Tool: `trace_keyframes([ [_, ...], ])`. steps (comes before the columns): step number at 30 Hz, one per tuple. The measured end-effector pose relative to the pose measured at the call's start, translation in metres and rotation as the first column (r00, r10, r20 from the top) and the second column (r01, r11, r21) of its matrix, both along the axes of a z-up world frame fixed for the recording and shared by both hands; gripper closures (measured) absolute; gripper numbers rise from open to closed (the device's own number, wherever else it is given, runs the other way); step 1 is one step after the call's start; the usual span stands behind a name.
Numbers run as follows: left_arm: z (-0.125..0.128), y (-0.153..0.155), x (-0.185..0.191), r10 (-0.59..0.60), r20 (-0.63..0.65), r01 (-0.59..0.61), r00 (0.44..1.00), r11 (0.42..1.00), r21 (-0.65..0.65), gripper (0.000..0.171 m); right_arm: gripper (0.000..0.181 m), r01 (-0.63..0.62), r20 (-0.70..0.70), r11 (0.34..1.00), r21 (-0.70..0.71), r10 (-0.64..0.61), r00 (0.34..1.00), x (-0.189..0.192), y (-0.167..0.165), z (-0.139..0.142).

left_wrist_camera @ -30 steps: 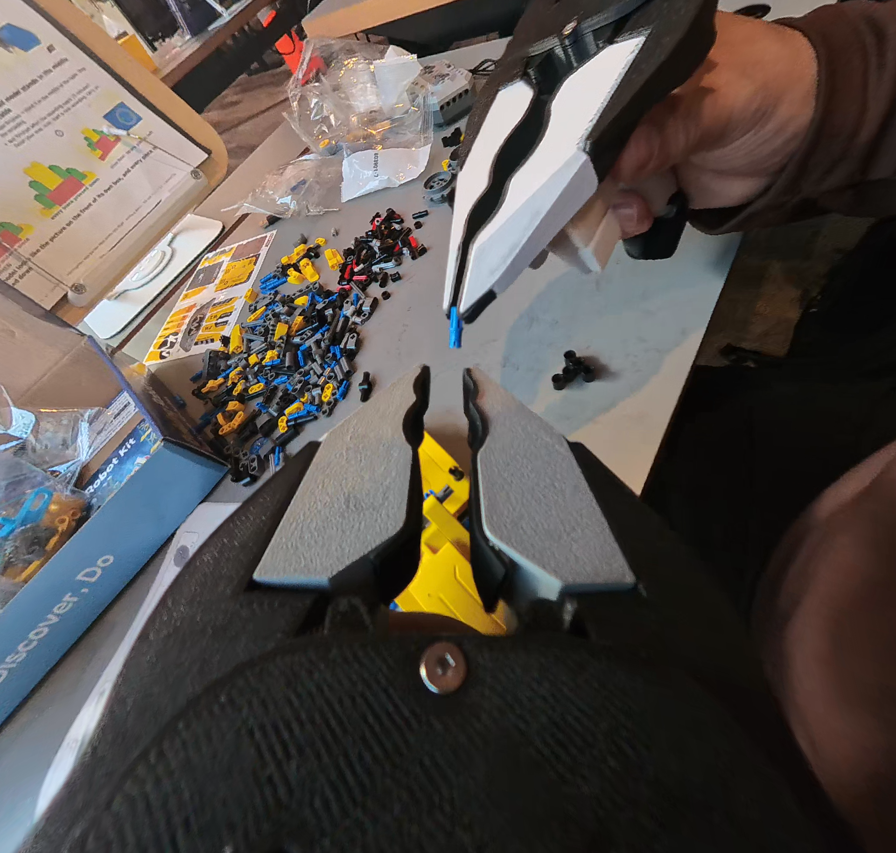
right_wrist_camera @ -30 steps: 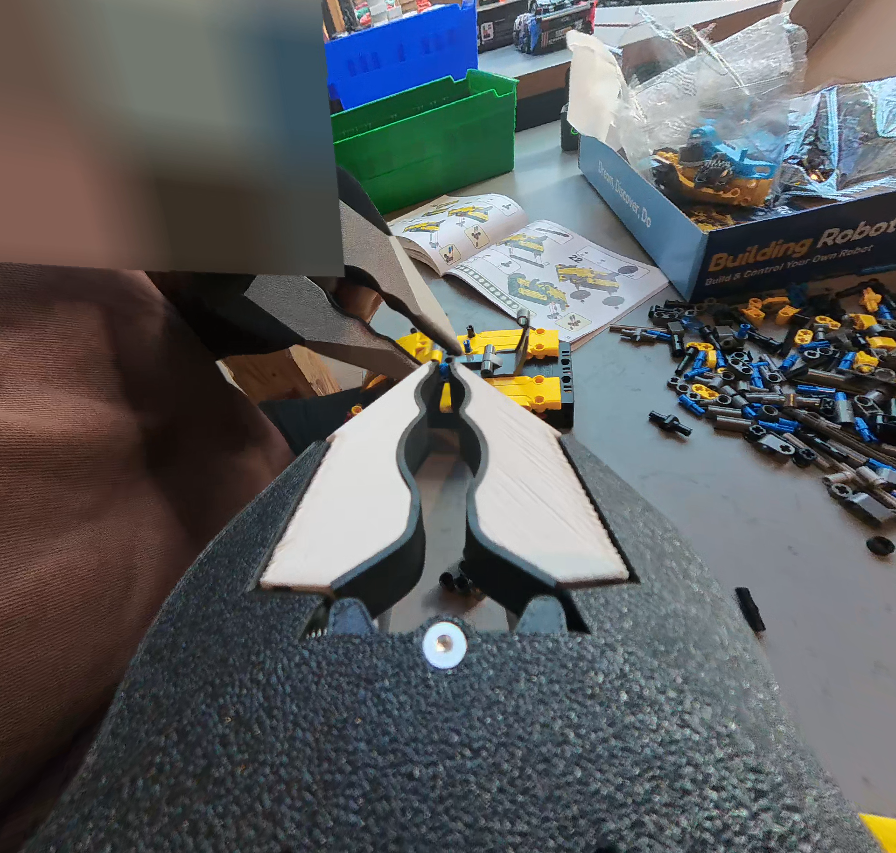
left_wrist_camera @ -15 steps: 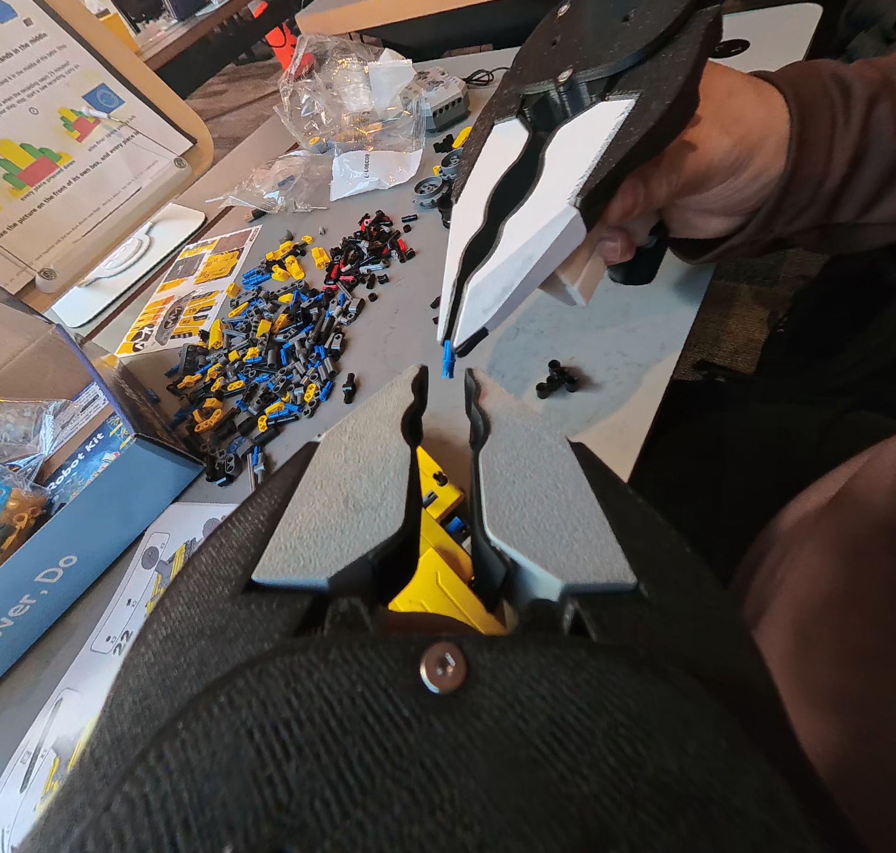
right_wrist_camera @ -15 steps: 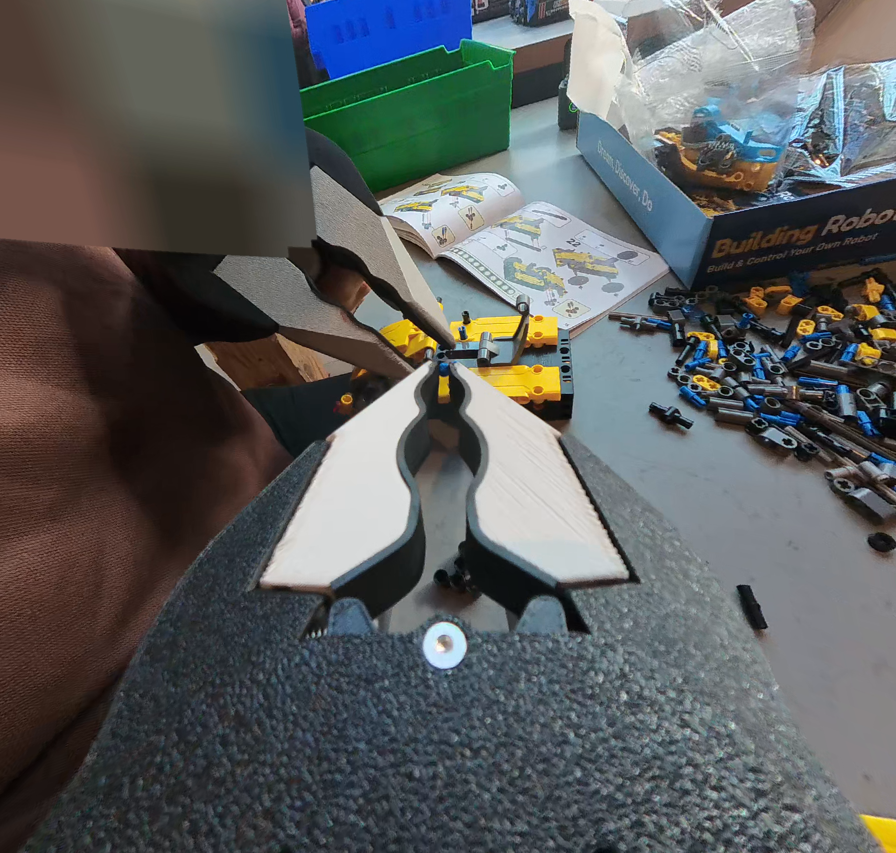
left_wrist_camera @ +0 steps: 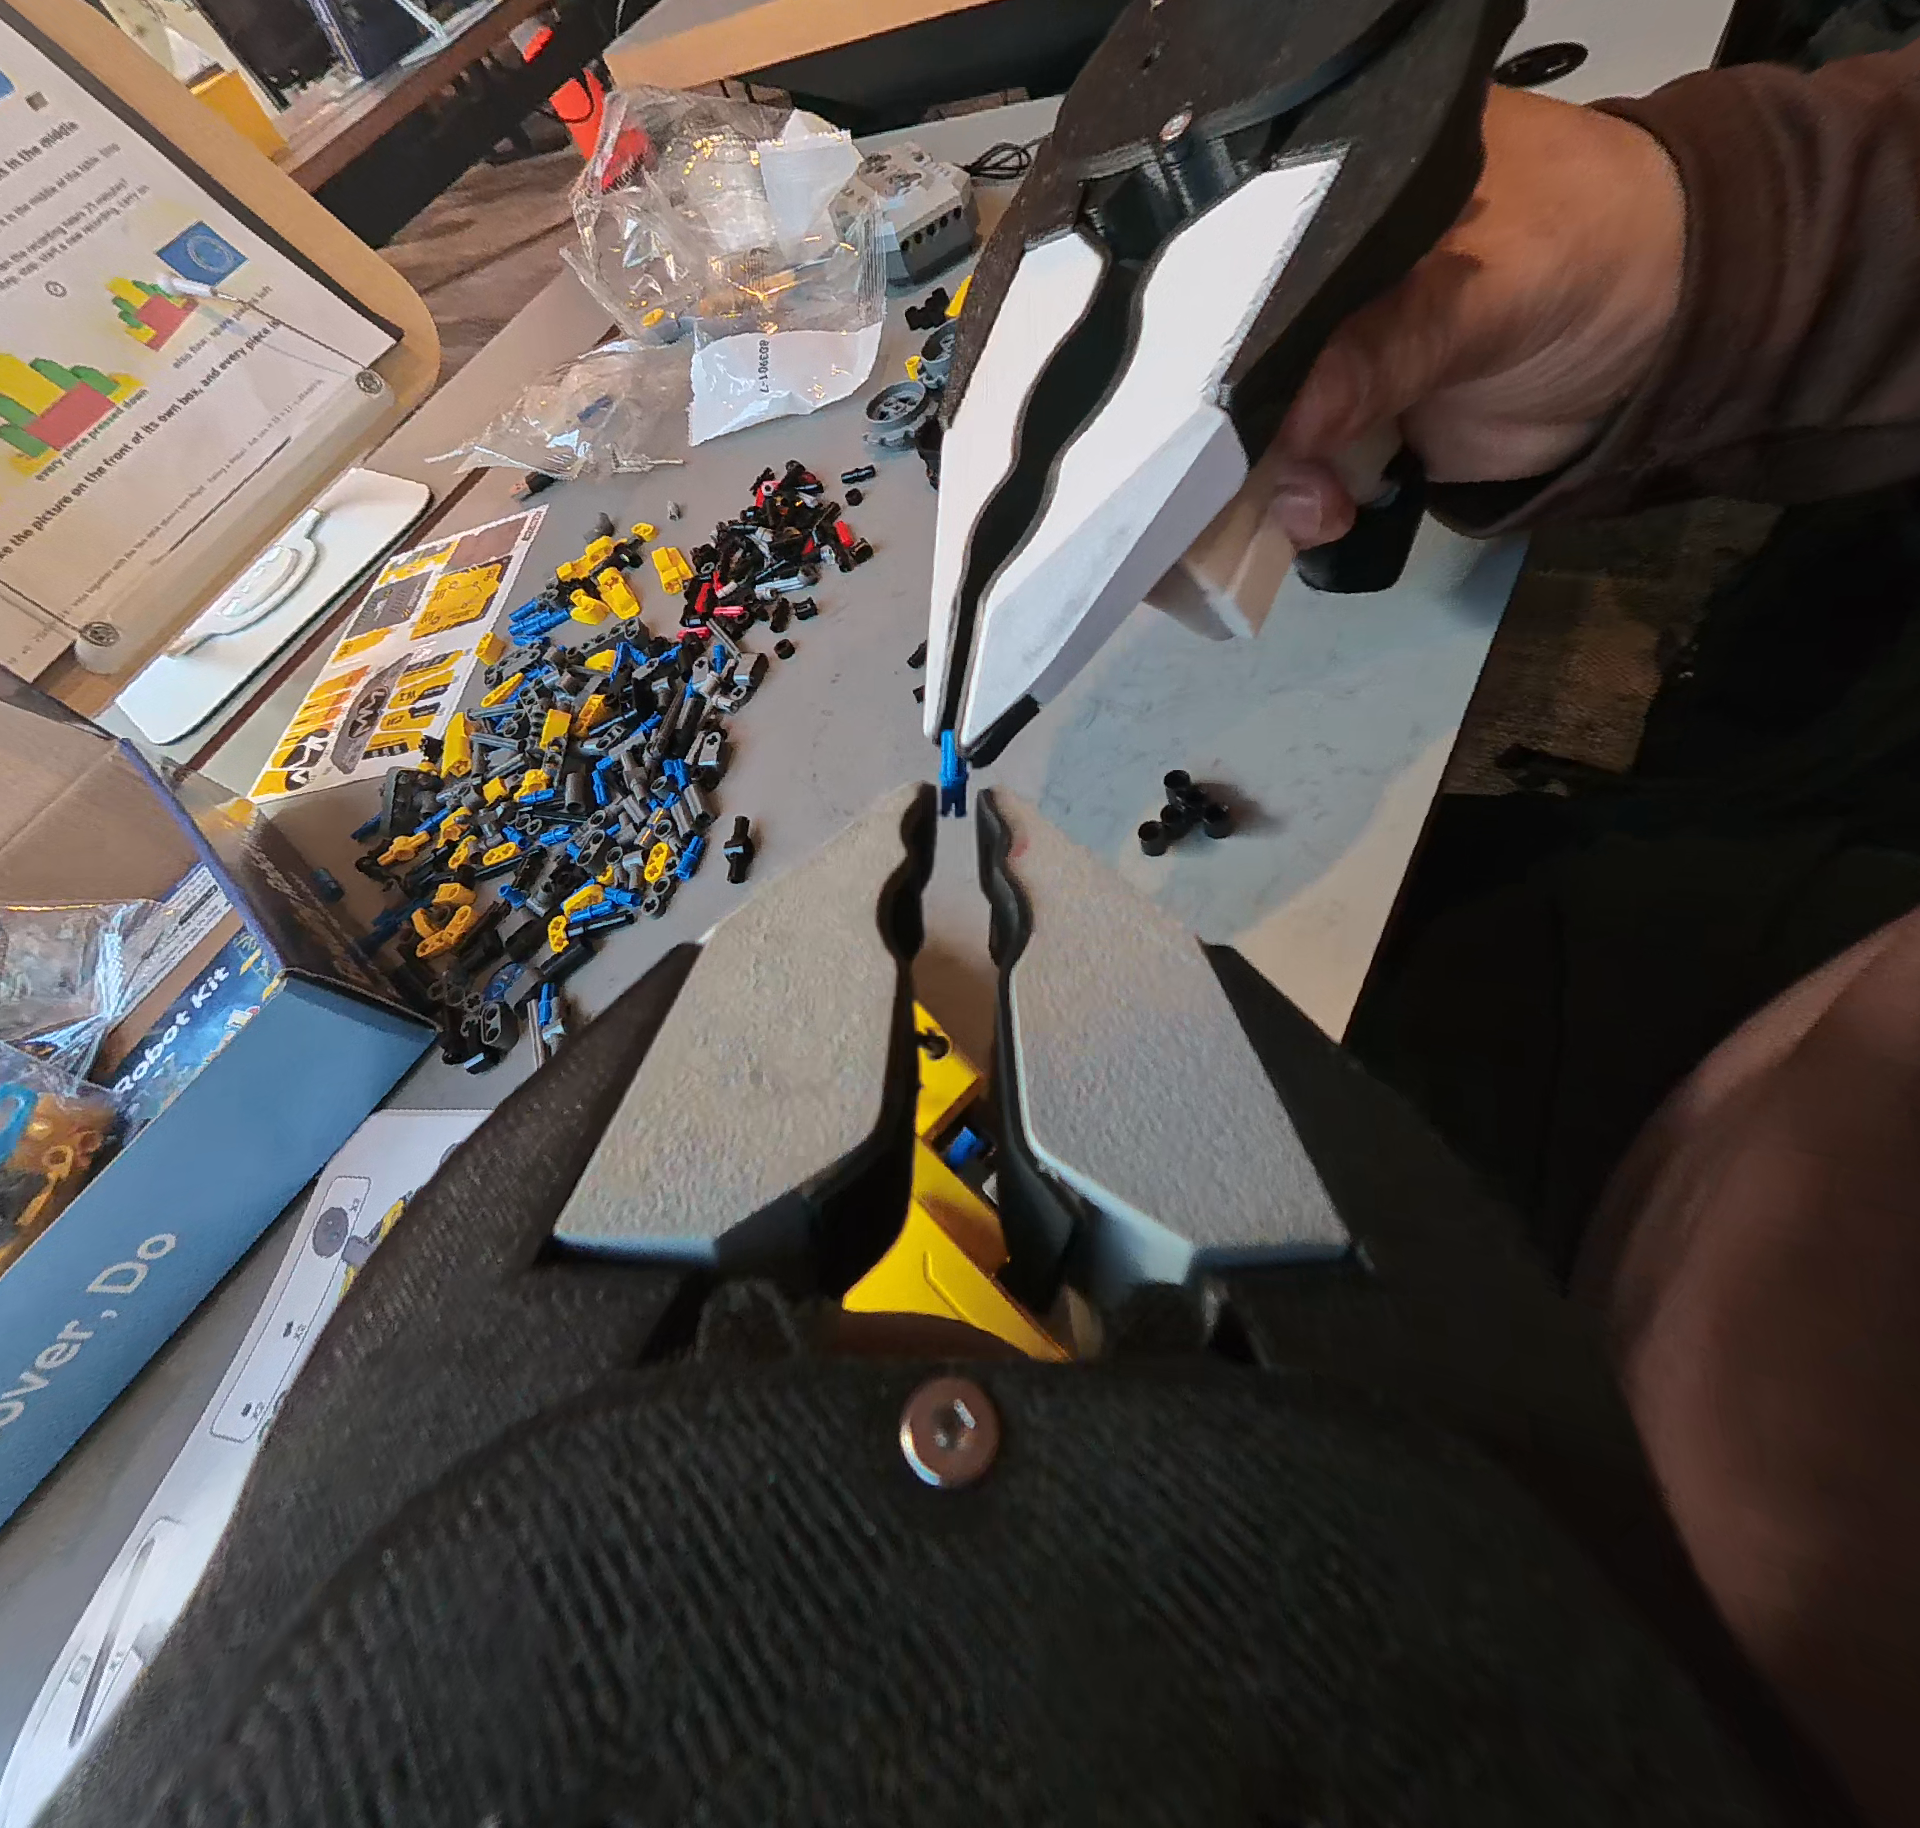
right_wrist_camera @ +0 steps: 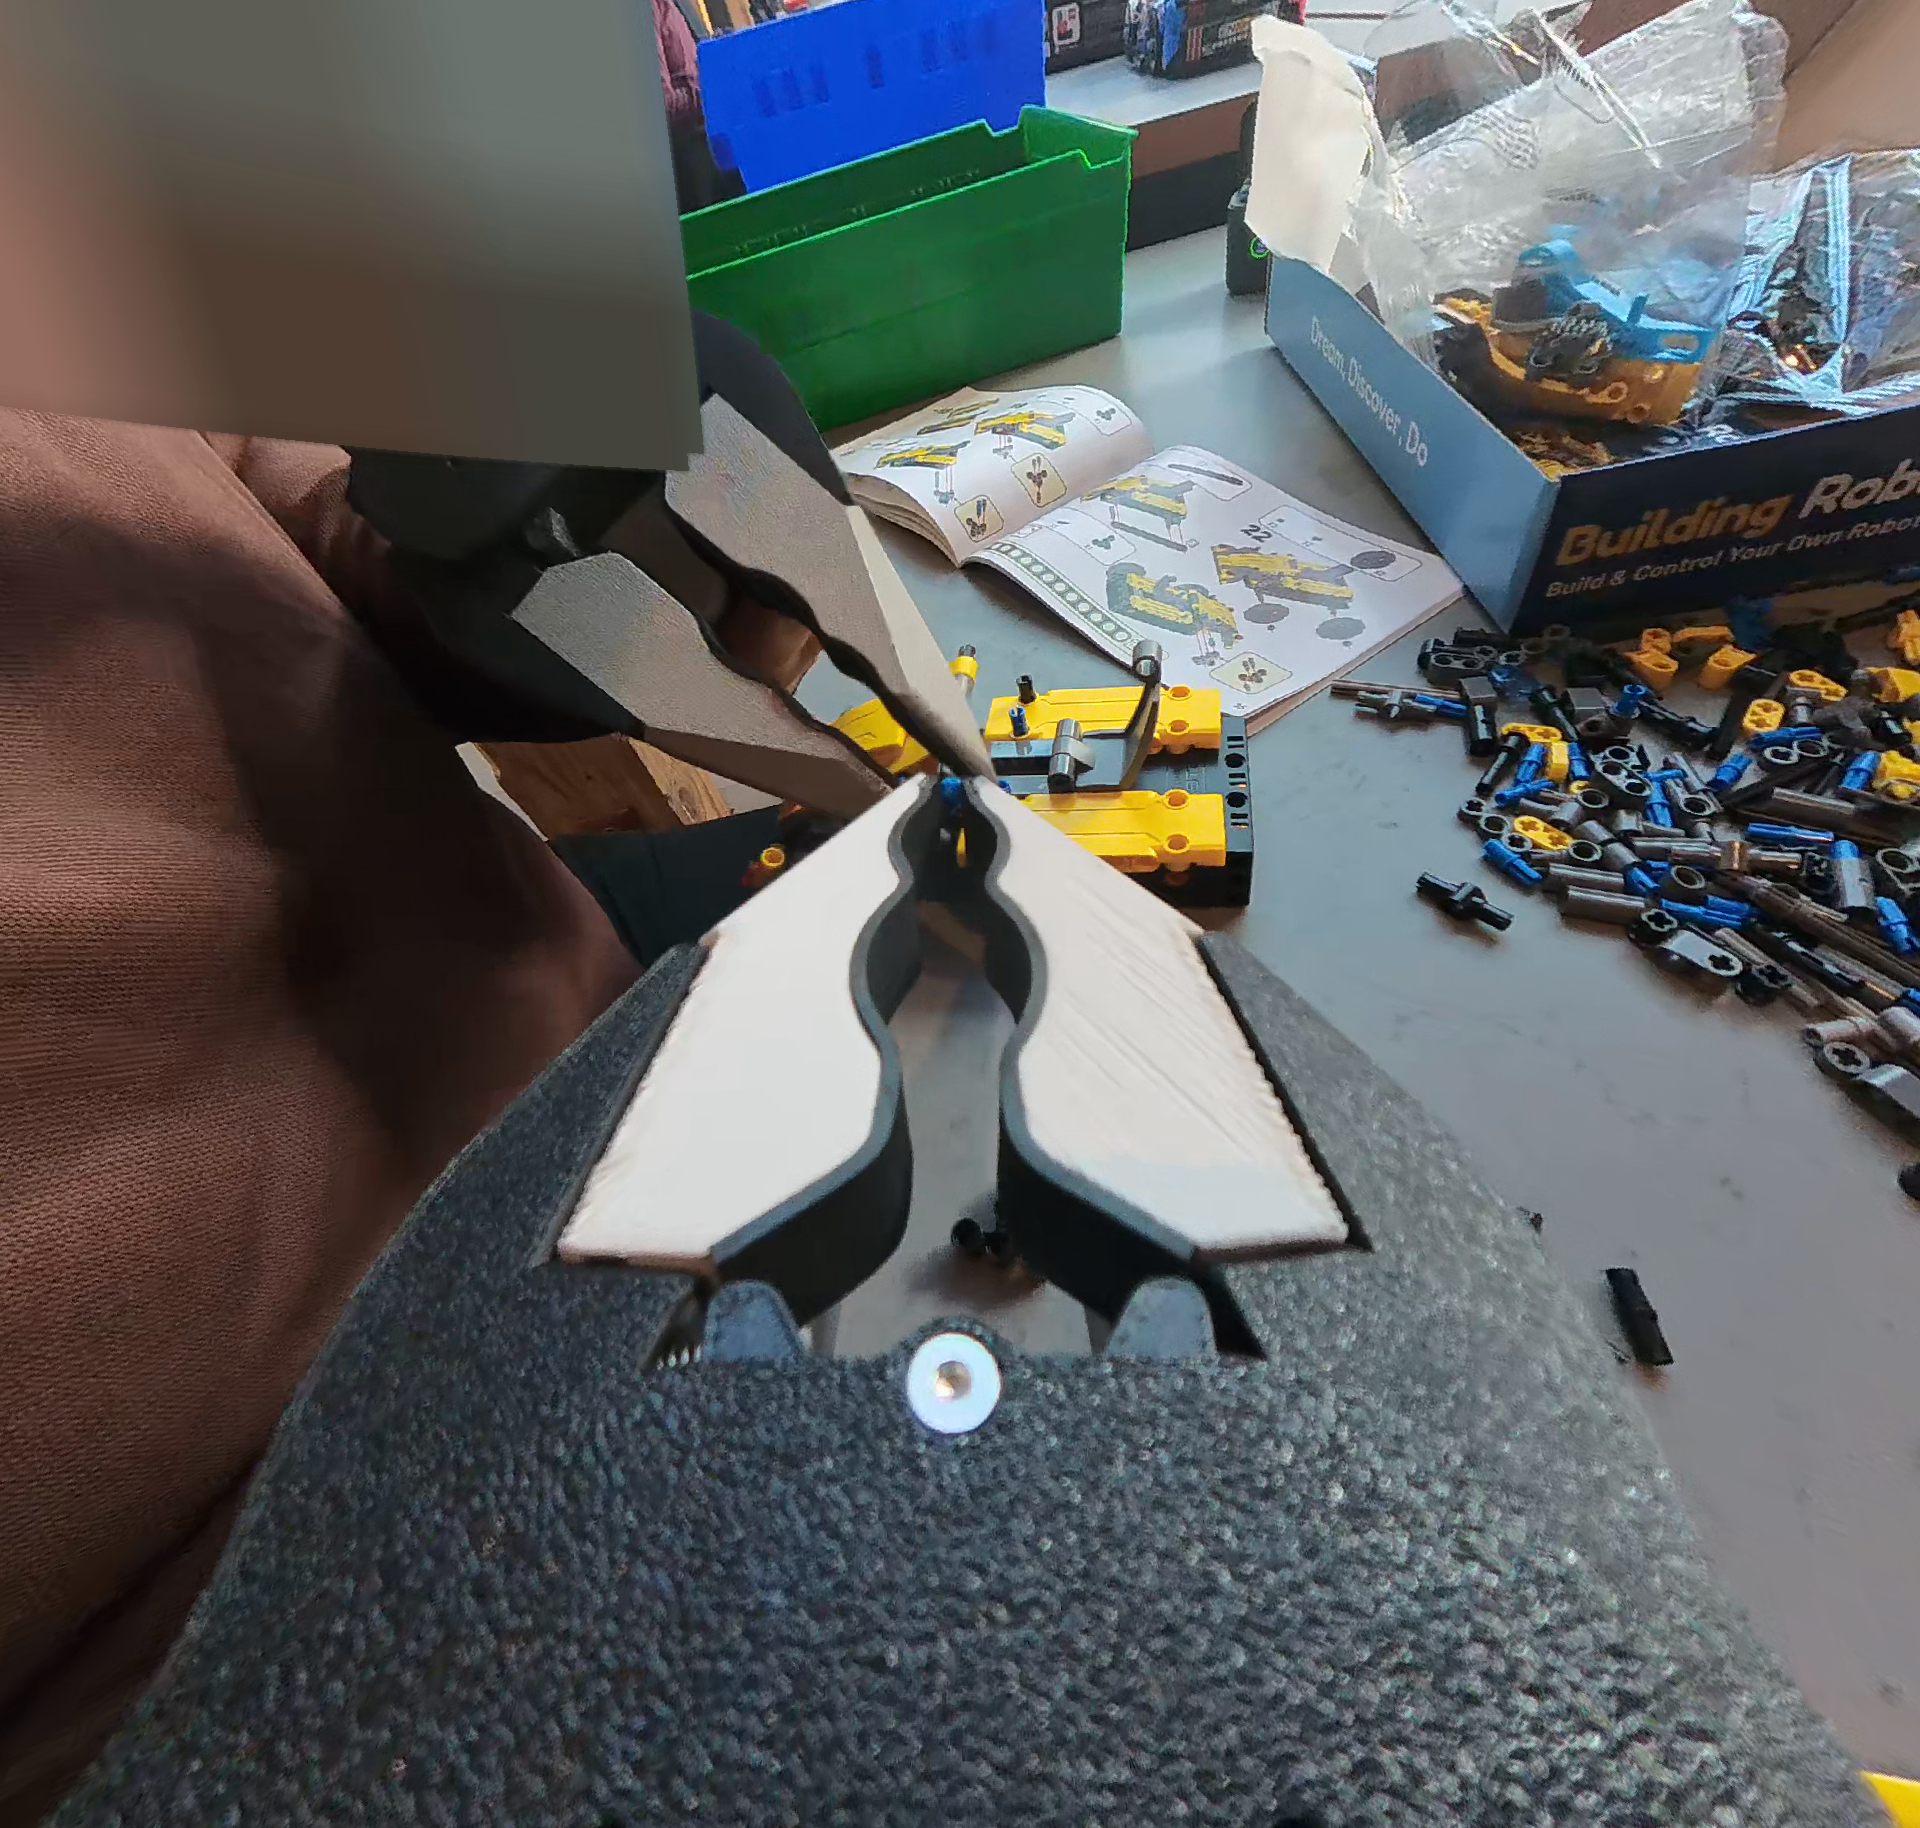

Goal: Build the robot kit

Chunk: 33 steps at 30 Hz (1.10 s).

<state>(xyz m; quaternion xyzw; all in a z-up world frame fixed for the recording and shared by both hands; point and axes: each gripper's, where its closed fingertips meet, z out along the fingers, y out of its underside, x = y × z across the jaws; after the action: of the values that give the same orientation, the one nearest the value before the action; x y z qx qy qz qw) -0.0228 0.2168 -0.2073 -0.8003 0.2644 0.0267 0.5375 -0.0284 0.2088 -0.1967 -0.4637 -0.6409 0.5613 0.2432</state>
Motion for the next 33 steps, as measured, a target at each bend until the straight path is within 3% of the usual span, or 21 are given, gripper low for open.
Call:
trace_keyframes([
  [10,0.008,-0.015,-0.010,0.028,-0.042,-0.024,0.999,0.995,0.098,0.170,0.181,-0.052,0.007,0.997,-0.062,0.053,0.999,-0.009,-0.017,0.009],
  [19,0.022,-0.051,-0.061,0.079,-0.003,-0.076,0.997,0.973,0.216,0.169,0.180,-0.138,0.033,0.990,0.021,0.138,0.990,-0.059,-0.055,0.020],
  [27,0.031,-0.086,-0.103,0.136,0.124,-0.170,0.983,0.929,0.328,0.169,0.179,-0.235,0.090,0.968,0.086,0.227,0.970,-0.102,-0.093,0.027],
  [33,0.032,-0.094,-0.124,0.147,0.226,-0.220,0.963,0.914,0.340,0.169,0.179,-0.267,0.126,0.946,0.185,0.247,0.961,-0.124,-0.102,0.027],
])
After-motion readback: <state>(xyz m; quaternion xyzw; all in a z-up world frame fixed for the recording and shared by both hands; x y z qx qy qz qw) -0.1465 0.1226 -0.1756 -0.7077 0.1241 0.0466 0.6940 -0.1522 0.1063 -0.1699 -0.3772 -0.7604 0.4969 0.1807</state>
